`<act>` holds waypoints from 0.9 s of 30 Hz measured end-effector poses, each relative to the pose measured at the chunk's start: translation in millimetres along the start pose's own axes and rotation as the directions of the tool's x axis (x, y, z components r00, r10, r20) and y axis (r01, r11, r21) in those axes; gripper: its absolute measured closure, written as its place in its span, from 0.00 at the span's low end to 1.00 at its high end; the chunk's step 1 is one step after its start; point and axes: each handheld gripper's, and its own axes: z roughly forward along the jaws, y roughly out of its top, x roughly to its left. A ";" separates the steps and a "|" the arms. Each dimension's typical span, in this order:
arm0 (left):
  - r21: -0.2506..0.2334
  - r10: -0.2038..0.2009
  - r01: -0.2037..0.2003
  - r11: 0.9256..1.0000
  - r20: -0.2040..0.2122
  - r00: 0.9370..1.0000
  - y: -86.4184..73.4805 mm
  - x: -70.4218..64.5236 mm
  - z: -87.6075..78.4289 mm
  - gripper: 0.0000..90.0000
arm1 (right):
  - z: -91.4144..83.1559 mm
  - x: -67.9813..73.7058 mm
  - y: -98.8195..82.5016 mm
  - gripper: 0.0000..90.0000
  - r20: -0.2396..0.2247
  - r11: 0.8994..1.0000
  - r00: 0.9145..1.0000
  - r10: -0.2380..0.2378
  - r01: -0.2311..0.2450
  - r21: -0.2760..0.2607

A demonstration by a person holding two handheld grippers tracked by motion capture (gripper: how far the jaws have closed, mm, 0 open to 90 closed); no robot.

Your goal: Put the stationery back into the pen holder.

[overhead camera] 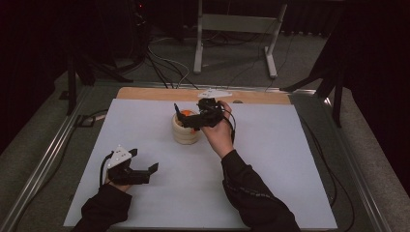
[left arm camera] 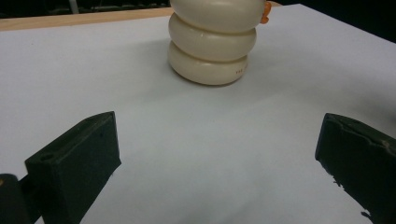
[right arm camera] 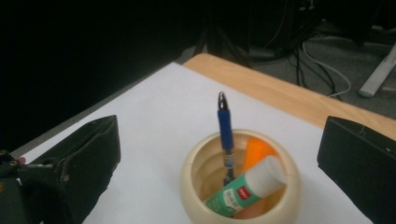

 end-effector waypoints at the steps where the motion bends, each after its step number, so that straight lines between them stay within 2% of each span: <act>1: -0.001 -0.001 0.001 1.000 0.002 1.000 0.0 -0.1 -0.1 0.00 | -2.7 -1.2 0.5 0.00 -0.006 1.000 1.000 -0.004 0.004 0.002; 3: -0.003 -0.001 0.001 1.000 0.003 1.000 0.1 -0.1 -0.3 0.00 | -8.1 -3.2 0.9 0.00 -0.003 1.000 1.000 -0.020 0.020 0.004; 8: -0.003 -0.002 0.002 1.000 0.004 1.000 -0.1 0.2 -0.2 0.00 | -19.8 -9.4 0.1 0.00 -0.049 0.999 0.998 -0.036 0.037 0.013; 12: -0.005 -0.001 0.001 1.000 0.003 1.000 0.3 0.6 -0.8 0.00 | -32.8 -15.4 -2.6 0.00 -0.069 0.998 0.996 -0.058 0.056 -0.018; 14: -0.004 -0.003 0.003 1.000 0.004 1.000 0.2 0.5 -0.5 0.00 | -39.2 -19.5 -4.0 0.00 -0.079 0.998 0.995 -0.058 0.057 -0.010; 22: -0.007 -0.003 0.003 1.000 -0.001 1.000 0.4 1.2 -2.0 0.00 | -68.5 -34.8 -18.5 0.00 -0.070 0.997 0.996 -0.063 0.060 -0.046; 27: -0.010 0.001 -0.001 1.000 0.002 1.000 1.3 0.8 -1.1 0.00 | -81.7 -45.2 -33.9 0.00 -0.074 0.998 0.996 -0.054 0.051 -0.041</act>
